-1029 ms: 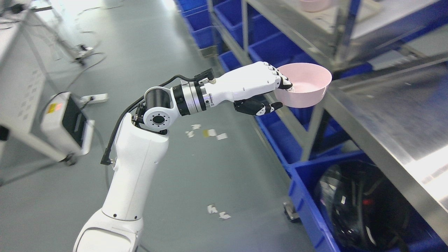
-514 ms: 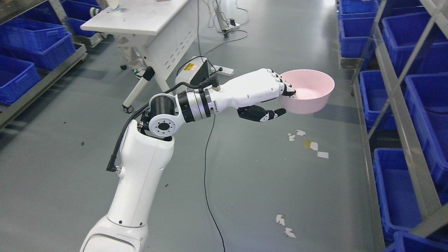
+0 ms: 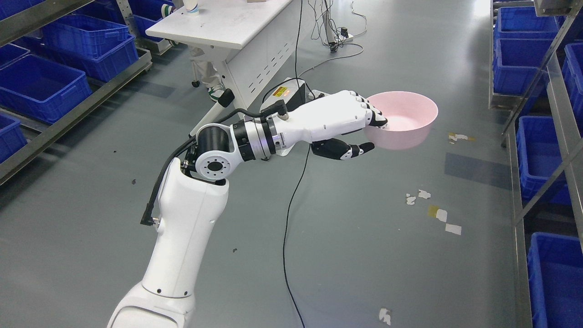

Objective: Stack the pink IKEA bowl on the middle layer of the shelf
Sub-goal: 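Hold the pink bowl raised in the left hand while the robot turns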

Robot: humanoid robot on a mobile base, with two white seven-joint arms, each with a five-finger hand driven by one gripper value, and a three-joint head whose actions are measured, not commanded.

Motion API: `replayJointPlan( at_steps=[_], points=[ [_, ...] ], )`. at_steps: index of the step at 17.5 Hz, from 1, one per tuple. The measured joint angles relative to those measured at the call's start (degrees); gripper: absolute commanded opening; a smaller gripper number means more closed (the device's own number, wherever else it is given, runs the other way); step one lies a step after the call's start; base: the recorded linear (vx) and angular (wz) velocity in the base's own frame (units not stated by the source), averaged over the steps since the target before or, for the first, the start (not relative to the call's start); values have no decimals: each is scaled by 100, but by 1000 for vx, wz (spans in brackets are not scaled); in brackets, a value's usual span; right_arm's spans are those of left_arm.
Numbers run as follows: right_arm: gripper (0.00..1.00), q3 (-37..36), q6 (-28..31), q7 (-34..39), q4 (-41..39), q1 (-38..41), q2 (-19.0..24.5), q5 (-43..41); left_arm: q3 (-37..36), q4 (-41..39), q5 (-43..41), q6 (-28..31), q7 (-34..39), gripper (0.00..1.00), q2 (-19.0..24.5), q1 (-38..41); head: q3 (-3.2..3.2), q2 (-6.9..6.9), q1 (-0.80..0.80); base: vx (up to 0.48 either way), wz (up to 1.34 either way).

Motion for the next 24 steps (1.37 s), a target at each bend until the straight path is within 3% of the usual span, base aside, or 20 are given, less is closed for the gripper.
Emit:
replayJointPlan(
  at_steps=[24],
  points=[
    [100, 0, -8, 36, 0, 1, 0, 0, 4, -7, -9, -14, -3, 3, -32, 30, 0, 0, 0, 351, -124]
  ],
)
